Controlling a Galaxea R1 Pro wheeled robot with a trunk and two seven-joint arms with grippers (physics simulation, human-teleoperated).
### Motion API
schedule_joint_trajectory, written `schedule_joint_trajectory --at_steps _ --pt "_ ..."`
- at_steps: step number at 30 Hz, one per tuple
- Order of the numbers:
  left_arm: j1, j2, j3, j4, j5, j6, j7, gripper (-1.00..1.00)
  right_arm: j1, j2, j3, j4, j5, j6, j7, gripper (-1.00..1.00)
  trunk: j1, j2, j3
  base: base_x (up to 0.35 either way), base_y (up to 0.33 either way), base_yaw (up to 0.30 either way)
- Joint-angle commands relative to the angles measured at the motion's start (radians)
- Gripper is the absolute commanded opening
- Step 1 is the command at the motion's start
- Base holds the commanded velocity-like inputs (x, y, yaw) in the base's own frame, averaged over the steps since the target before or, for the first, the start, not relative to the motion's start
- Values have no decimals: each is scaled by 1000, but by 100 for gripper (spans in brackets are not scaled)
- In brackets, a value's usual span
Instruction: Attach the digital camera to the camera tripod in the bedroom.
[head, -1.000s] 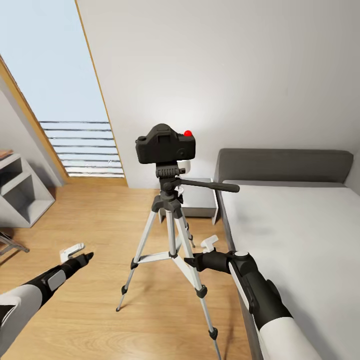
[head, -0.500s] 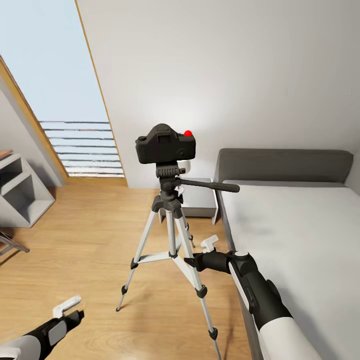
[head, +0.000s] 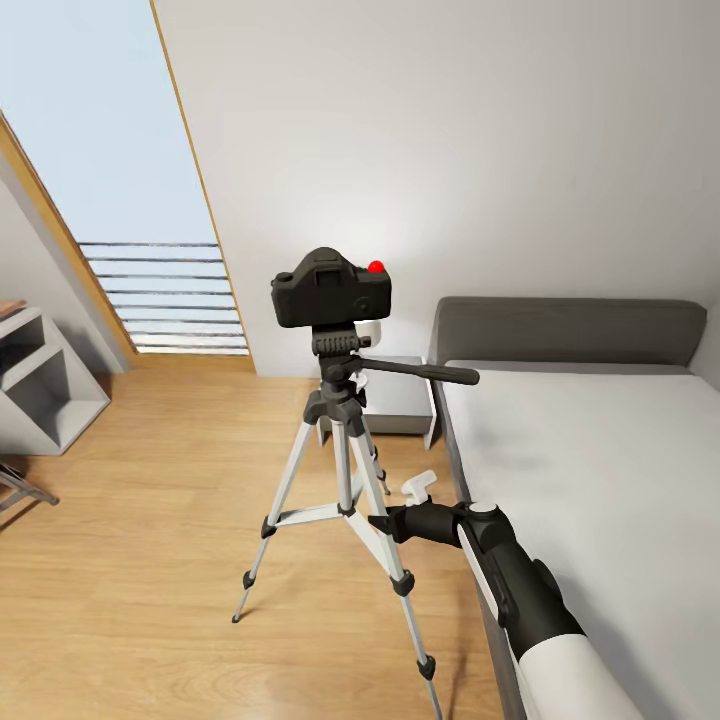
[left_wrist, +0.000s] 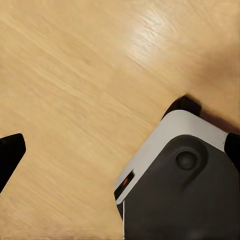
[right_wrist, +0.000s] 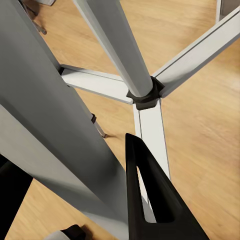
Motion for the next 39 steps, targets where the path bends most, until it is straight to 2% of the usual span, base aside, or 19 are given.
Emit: schedule_joint_trajectory --at_steps 1,7,16,20,23,30,39 --pt "10 -1 -5 0 5 4 2 100 -1 0 -2 -1 22 -5 7 -100 1 -2 -2 0 0 0" --pt "80 -9 -5 0 2 6 1 100 -1 0 -2 -1 22 -5 6 -100 1 -2 -2 0 0 0" --pt "158 -61 -5 0 1 4 -1 100 -1 0 -2 -1 22 -5 6 -100 1 -2 -2 0 0 0" --pt "181 -84 -5 -1 4 -18 -1 100 0 -23 0 -25 16 30 32 -100 1 -2 -2 0 0 0" --pt "193 -84 -5 -1 4 -22 -1 100 0 -40 0 -19 9 40 50 -100 1 -2 -2 0 0 0" --pt "201 -86 -5 0 5 -51 -1 100 1 -2 1 -12 16 29 7 -100 1 -2 -2 0 0 0" --pt "203 -87 -5 0 6 -80 -1 100 1 3 3 -8 -29 33 -32 -100 1 -2 -2 0 0 0"
